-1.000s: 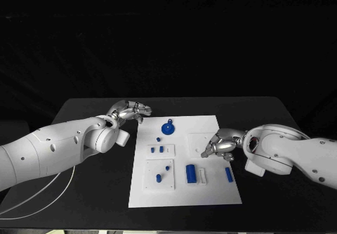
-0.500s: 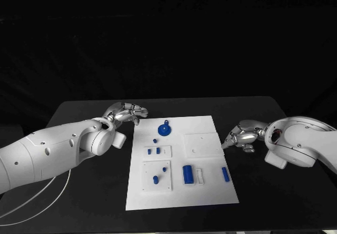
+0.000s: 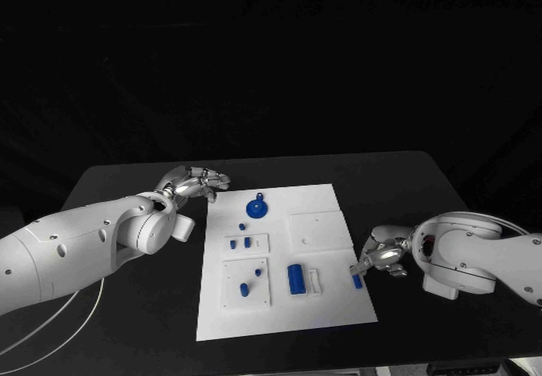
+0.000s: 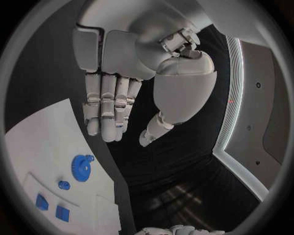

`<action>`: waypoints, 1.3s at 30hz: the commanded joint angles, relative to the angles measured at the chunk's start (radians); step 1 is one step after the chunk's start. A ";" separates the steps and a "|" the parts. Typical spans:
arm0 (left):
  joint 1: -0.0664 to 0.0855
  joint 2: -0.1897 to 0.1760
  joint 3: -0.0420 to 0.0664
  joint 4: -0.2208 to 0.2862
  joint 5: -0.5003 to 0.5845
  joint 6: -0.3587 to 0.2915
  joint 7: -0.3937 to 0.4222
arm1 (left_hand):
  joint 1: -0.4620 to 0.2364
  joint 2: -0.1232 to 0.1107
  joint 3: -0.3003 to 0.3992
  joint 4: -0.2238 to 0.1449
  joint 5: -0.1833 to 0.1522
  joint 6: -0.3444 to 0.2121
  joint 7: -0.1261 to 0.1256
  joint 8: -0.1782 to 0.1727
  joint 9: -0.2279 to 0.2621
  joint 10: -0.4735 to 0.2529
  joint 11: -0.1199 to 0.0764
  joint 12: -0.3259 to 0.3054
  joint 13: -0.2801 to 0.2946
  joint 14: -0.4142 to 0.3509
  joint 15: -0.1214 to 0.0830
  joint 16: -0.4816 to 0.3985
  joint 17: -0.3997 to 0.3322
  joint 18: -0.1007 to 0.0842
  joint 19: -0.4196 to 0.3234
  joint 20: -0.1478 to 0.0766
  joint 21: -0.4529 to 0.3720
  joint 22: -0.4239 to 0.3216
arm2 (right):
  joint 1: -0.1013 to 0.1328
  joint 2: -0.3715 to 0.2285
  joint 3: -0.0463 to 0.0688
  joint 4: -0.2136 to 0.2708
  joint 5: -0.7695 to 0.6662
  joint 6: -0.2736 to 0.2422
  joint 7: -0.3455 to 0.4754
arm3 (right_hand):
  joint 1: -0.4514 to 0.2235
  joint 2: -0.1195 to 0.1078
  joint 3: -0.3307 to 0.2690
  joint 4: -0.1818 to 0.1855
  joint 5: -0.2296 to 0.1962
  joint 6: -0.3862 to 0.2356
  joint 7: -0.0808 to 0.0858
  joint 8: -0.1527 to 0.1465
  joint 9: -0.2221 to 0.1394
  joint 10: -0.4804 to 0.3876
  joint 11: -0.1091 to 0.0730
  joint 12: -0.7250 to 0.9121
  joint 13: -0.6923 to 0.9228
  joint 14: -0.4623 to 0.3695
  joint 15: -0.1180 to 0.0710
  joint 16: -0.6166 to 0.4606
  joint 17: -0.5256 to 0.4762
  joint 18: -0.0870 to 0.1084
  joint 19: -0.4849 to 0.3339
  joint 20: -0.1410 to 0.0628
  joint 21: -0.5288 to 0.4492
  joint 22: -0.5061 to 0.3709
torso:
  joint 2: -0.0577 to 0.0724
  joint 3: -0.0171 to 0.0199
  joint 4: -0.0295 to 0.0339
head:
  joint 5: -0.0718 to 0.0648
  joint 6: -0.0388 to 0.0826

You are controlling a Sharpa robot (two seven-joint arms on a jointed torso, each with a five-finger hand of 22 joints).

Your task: Assemble the parts on the task board

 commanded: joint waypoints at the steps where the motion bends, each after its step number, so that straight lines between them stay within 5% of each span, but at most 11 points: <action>1: 0.000 -0.001 0.000 0.003 0.004 0.007 0.013 | -0.010 -0.003 -0.002 0.007 -0.005 -0.004 0.004 0.007 -0.002 -0.002 0.002 -0.001 -0.001 0.001 0.006 -0.005 0.002 0.020 0.005 -0.010 -0.006 0.008 | -0.001 0.005 0.001 0.008 -0.079 0.033 -0.035 | -0.016 0.009 -0.009 0.010 -0.005 -0.010 -0.001 0.003 0.005 -0.005 -0.002 0.003 0.001 -0.004 -0.006 0.006 0.002 0.042 0.003 -0.006 0.002 0.006 | 0.000 -0.0003 0.0023 | -0.009 -0.004; 9: 0.000 -0.001 0.000 0.009 0.004 0.022 0.019 | -0.024 -0.004 -0.005 0.023 -0.009 -0.005 0.004 0.007 -0.003 -0.003 0.002 -0.001 -0.001 0.000 0.006 -0.007 0.002 0.021 0.005 -0.010 -0.009 0.009 | -0.008 0.014 0.000 0.011 -0.192 0.039 -0.026 | -0.020 0.024 -0.018 0.017 -0.005 0.000 -0.004 0.008 0.015 -0.008 -0.005 0.001 0.000 -0.006 -0.008 0.006 0.004 0.042 -0.001 -0.007 0.003 0.009 | 0.000 -0.0010 0.0016 | -0.011 -0.006; 39: 0.000 -0.013 0.000 0.027 0.004 0.031 0.021 | -0.026 0.001 -0.004 0.027 -0.009 -0.007 0.004 0.007 -0.004 -0.004 0.003 -0.002 -0.002 -0.001 0.006 -0.008 0.003 0.022 0.004 -0.010 -0.010 0.010 | -0.072 0.110 0.000 -0.032 -0.221 0.008 -0.008 | -0.003 0.028 -0.002 0.023 -0.005 0.009 -0.008 0.006 0.021 -0.018 -0.009 -0.017 -0.012 -0.007 -0.011 0.002 0.004 0.042 -0.005 -0.007 0.003 0.010 | 0.001 0.0008 0.0010 | 0.002 -0.022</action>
